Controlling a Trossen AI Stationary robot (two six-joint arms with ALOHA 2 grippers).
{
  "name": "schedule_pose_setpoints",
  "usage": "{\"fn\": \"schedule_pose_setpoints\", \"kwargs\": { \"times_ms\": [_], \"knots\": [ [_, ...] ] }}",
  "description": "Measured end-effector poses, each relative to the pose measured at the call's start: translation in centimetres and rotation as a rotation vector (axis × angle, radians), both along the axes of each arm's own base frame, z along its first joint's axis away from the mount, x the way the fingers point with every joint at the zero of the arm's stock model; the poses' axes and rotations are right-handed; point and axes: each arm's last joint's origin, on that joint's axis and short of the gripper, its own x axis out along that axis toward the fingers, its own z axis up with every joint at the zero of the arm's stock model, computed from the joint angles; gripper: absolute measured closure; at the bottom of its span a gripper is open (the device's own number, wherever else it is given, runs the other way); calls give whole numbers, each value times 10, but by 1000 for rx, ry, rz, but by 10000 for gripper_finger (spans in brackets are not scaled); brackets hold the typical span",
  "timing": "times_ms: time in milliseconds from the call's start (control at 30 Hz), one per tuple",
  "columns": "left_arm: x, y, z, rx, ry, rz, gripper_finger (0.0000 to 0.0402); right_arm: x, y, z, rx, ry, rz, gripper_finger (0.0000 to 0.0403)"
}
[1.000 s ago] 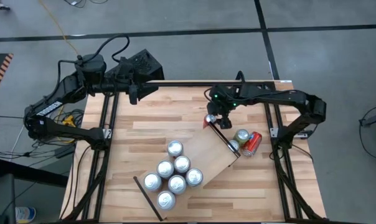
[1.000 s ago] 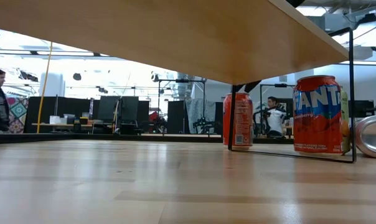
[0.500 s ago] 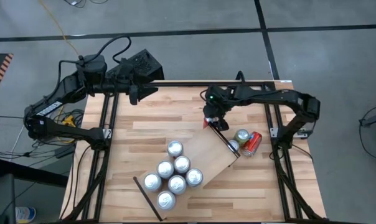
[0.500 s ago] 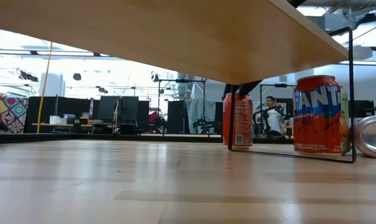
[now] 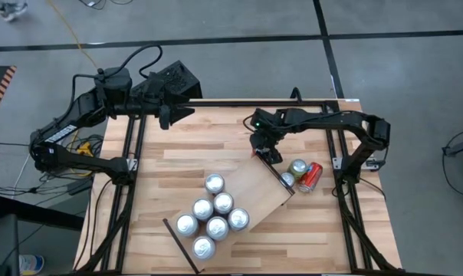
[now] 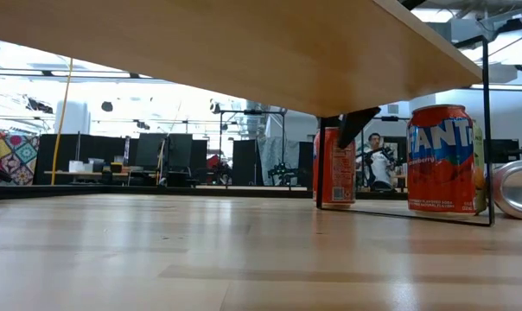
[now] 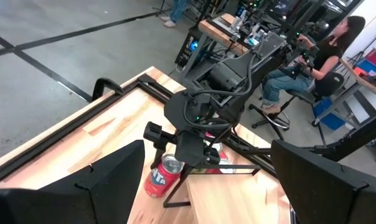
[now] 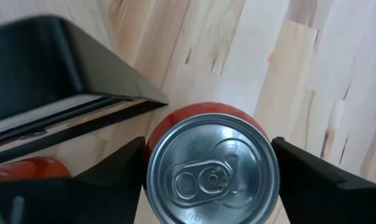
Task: Place canned beverage on shelf
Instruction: Put the red soda can on the shelf
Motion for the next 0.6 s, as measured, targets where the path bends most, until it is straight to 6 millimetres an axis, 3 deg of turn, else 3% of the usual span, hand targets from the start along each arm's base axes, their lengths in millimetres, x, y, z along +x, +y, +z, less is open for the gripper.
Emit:
{"fn": "schedule_pose_setpoints", "kwargs": {
  "times_ms": [167,400,600],
  "knots": [
    [0,0,0,0,0,1,69,0,0,0,0,4,-1,156],
    [0,0,0,0,0,2,69,-8,-7,7,-16,5,-41,158],
    [0,0,0,2,0,0,69,-24,-20,43,-69,-78,-116,158]
  ]
}}
